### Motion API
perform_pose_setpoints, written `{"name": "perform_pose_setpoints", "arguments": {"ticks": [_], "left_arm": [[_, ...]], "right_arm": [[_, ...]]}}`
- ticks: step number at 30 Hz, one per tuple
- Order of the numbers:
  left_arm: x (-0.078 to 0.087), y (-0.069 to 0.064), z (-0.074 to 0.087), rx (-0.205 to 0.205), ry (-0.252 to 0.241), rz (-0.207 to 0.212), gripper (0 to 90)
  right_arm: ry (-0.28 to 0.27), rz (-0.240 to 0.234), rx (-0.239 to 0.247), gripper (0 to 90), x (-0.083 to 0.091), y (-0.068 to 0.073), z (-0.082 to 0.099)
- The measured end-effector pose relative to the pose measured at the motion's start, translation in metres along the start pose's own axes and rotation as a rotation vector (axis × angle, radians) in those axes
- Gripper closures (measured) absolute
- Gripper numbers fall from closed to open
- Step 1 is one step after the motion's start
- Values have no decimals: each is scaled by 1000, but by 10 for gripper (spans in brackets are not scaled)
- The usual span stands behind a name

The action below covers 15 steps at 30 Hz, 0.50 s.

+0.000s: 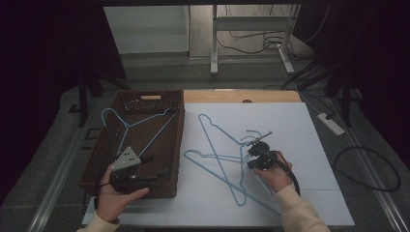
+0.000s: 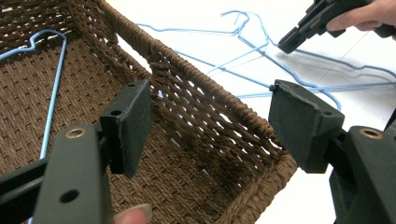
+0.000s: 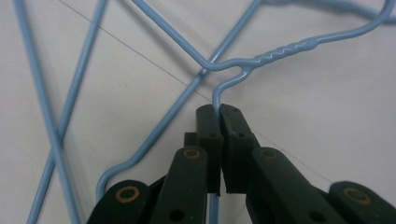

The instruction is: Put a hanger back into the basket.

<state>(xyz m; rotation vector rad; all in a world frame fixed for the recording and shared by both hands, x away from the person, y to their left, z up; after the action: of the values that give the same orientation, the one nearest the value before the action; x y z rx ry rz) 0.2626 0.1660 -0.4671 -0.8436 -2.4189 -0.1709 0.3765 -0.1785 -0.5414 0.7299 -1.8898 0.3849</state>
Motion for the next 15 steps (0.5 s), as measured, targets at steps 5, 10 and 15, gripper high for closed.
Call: {"name": "perform_pose_setpoints", "arguments": {"ticks": [5, 10, 15], "left_arm": [[1, 0, -1, 0, -6, -2, 313], [1, -1, -2, -5, -7, -2, 315], [0, -2, -3, -9, -7, -3, 316]], "right_arm": [[-69, -23, 57, 880, 18, -2, 1], [-163, -55, 121, 882, 44, 0, 1], [-206, -65, 175, 883, 62, 7, -1]]}}
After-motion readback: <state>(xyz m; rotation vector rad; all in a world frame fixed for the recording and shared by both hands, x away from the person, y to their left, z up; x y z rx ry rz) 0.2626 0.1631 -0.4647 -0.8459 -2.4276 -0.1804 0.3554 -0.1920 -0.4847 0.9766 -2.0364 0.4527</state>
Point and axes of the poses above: each handheld gripper's, and its own axes: x roughly backward along the jaws, z roughly out of its underside, y roughly to its left, the point moved 6 cm from there along -x, roughly forward along the jaws, and after that the axes turned 4 degrees about -z, right-handed, at the moved point
